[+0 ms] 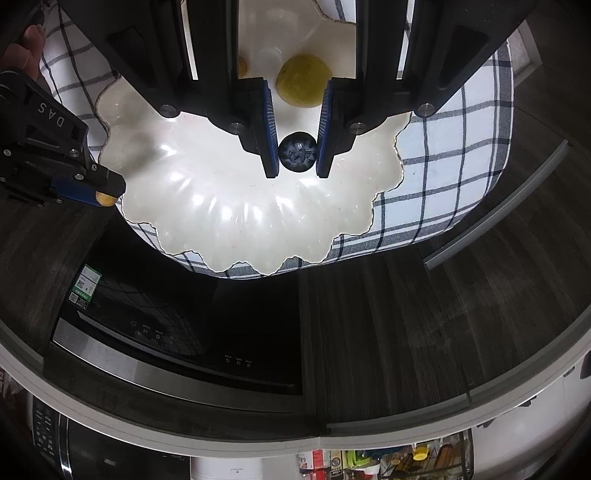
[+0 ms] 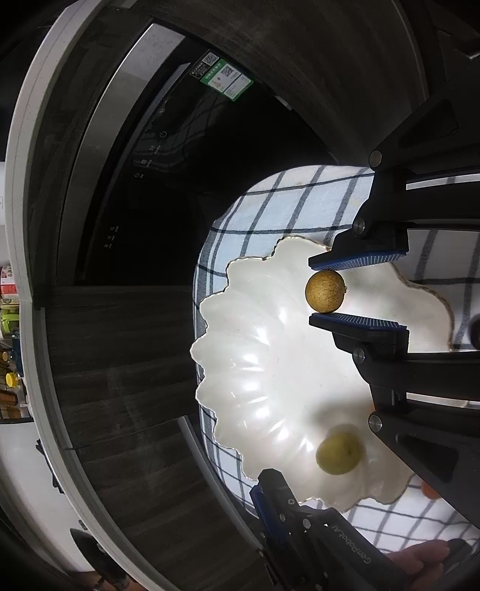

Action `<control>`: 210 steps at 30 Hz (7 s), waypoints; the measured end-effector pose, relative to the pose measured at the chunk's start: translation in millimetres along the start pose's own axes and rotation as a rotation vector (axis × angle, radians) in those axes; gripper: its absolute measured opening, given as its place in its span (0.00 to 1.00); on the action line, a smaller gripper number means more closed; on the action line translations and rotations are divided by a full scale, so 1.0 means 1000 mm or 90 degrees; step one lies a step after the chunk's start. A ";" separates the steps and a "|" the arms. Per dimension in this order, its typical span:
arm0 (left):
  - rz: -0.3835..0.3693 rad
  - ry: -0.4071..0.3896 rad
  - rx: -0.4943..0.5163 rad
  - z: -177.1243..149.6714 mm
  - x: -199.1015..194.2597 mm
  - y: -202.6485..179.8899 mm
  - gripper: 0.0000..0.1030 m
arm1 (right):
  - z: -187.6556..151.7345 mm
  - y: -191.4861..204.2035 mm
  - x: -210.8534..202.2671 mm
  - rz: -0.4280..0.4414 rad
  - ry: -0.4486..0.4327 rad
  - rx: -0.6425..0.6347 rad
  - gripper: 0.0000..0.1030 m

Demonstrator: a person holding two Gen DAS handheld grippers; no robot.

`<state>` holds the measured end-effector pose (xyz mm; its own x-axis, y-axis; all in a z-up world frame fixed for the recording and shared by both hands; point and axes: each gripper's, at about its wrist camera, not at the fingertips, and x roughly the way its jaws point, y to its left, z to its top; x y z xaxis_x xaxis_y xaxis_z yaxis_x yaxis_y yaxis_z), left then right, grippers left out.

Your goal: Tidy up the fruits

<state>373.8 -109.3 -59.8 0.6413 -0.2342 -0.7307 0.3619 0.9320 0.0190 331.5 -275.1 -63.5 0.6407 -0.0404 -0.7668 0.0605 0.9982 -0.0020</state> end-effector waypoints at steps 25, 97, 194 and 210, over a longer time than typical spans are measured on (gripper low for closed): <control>0.042 -0.015 -0.026 0.000 -0.019 0.010 0.74 | 0.011 0.001 -0.012 -0.016 -0.021 0.011 0.59; 0.062 -0.033 -0.054 -0.077 -0.128 0.012 0.83 | -0.064 0.034 -0.098 0.007 -0.043 0.002 0.68; -0.021 0.086 -0.037 -0.172 -0.038 0.003 0.40 | -0.147 0.080 -0.023 0.027 0.088 -0.101 0.43; -0.015 0.056 -0.044 -0.161 -0.066 0.003 0.40 | -0.136 0.077 -0.045 0.039 0.059 -0.087 0.43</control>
<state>223.7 -46.8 -121.1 0.5698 -0.2336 -0.7879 0.3266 0.9441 -0.0438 203.7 -190.5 -116.7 0.5661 0.0191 -0.8241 -0.0856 0.9957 -0.0358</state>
